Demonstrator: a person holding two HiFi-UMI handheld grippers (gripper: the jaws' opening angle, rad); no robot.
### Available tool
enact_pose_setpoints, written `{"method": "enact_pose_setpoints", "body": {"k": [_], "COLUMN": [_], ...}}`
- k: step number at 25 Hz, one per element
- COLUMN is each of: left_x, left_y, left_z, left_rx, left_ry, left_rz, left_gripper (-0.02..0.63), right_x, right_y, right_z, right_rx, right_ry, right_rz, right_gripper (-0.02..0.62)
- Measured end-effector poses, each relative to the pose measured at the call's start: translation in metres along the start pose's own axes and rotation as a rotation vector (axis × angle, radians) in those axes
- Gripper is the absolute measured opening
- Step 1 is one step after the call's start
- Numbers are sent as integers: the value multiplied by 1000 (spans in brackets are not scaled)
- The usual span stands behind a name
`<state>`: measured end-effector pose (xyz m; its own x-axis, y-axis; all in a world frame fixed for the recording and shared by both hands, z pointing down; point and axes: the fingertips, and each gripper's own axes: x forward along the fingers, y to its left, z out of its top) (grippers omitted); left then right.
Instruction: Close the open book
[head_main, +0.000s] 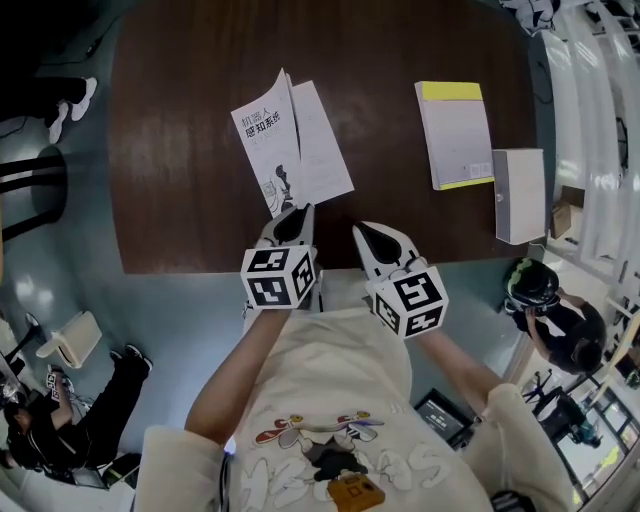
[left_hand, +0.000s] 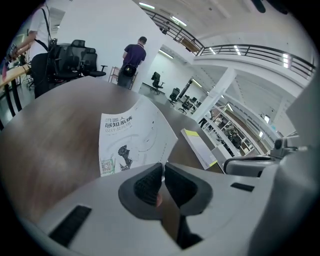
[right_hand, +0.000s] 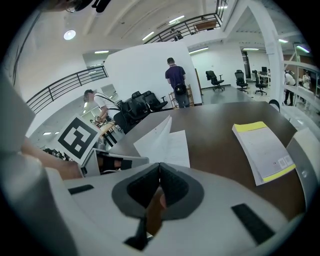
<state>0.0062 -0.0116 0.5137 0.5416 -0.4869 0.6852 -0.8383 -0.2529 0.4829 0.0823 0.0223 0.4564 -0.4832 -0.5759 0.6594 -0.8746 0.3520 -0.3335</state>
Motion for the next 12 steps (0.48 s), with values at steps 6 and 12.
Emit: {"method": "enact_pose_setpoints", "body": {"k": [6,12], "left_x": [20,43], "left_y": [-8,-15], "left_z": [-7,-19], "left_rx": [55,146], "left_ry": [77,177], "left_rz": [-23,-17], "left_gripper": [25,31], "right_x": [-6,-10], "right_y": [-11,-22], "right_z": [-7,-11], "right_rx": [43,78], "right_ry": [-6,-13], "right_rz": [-36,-64], "right_gripper": [6,6]}}
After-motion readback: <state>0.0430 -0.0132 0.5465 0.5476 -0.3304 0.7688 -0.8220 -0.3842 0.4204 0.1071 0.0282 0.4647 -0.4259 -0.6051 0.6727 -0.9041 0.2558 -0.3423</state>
